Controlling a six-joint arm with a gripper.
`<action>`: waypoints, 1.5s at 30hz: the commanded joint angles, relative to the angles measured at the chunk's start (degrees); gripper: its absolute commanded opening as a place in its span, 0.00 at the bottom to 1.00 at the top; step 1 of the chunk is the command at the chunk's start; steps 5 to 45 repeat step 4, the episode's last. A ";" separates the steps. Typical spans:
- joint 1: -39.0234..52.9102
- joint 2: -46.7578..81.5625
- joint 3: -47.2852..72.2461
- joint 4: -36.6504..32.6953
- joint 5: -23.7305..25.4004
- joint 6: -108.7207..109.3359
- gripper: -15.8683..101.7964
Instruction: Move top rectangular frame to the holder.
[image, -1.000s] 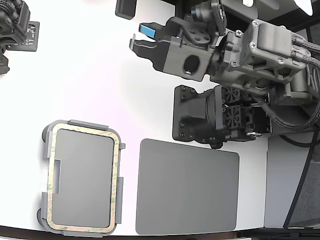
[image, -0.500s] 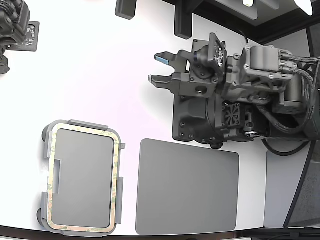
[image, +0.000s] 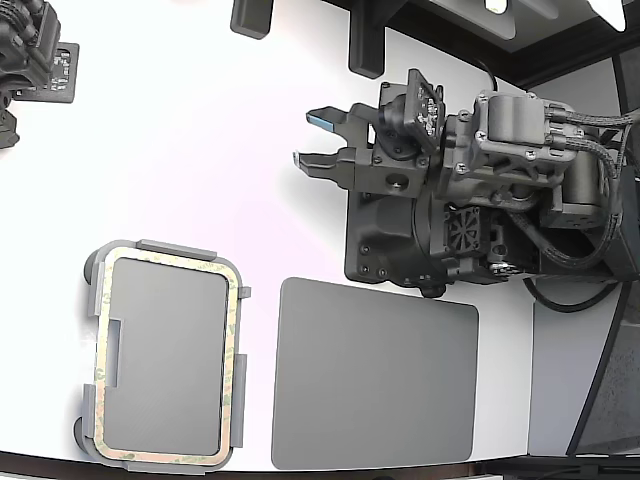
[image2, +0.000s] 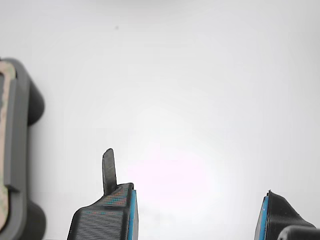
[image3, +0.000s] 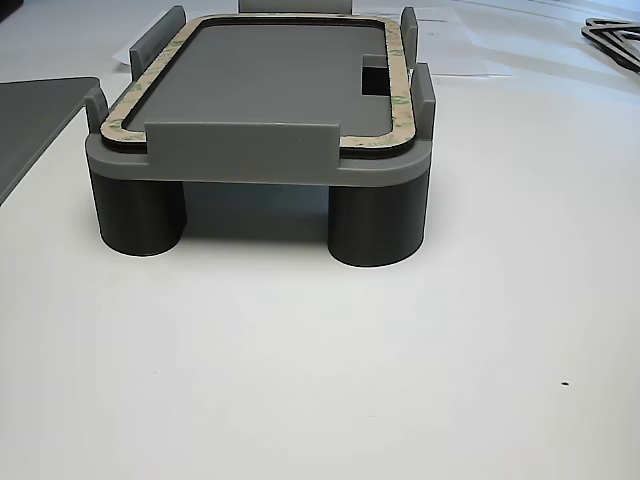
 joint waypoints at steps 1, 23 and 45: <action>-0.79 1.32 -1.32 -0.44 0.09 0.00 0.98; -0.79 1.32 -1.32 -0.44 0.09 0.00 0.98; -0.79 1.32 -1.32 -0.44 0.09 0.00 0.98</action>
